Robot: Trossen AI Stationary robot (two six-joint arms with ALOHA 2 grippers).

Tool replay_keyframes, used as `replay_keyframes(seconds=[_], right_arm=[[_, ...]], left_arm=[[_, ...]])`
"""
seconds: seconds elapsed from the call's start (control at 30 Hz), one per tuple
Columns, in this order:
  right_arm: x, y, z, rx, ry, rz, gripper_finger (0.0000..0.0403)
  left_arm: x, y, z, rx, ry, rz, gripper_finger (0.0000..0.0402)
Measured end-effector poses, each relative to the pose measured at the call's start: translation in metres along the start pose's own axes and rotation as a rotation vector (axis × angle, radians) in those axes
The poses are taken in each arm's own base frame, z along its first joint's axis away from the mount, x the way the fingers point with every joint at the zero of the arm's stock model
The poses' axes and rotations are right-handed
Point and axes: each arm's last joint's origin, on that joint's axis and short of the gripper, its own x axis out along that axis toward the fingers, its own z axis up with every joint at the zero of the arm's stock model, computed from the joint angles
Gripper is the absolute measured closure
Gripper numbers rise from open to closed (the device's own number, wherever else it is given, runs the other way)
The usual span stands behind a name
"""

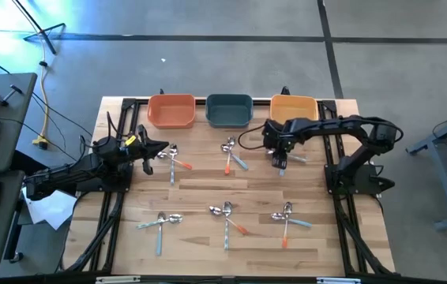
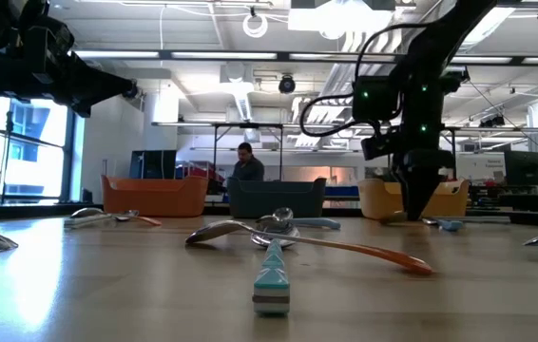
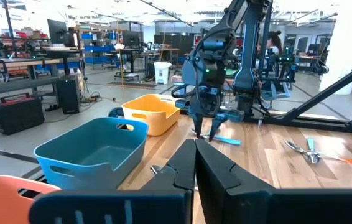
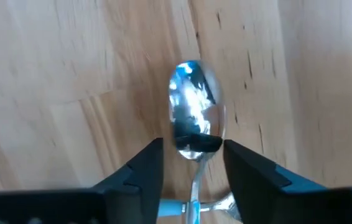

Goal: Sort silverware by color (type)
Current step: Put the white spoon into the blue bin

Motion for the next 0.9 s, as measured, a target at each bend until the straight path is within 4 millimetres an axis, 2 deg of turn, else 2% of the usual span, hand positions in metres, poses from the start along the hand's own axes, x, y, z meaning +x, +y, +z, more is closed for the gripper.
replay_keyframes(seconds=[0.4, 0.63, 0.77, 0.9], right_arm=[[0.0, -0.003, -0.001, 0.005, 0.014, -0.056, 0.0395], [-0.008, 0.005, 0.006, -0.002, 0.035, -0.082, 0.04], [-0.027, 0.014, 0.018, -0.011, 0.048, -0.088, 0.0401], [-0.054, 0.02, 0.041, -0.016, -0.029, -0.118, 0.0402]], left_arm=[[0.0, 0.0, 0.0, -0.001, 0.0, 0.0, 0.0399], [0.0, 0.0, 0.0, 0.0, 0.0, 0.0, 0.0399], [0.0, 0.0, 0.0, 0.0, 0.0, 0.0, 0.0399], [0.0, 0.0, 0.0, 0.0, 0.0, 0.001, 0.0399]])
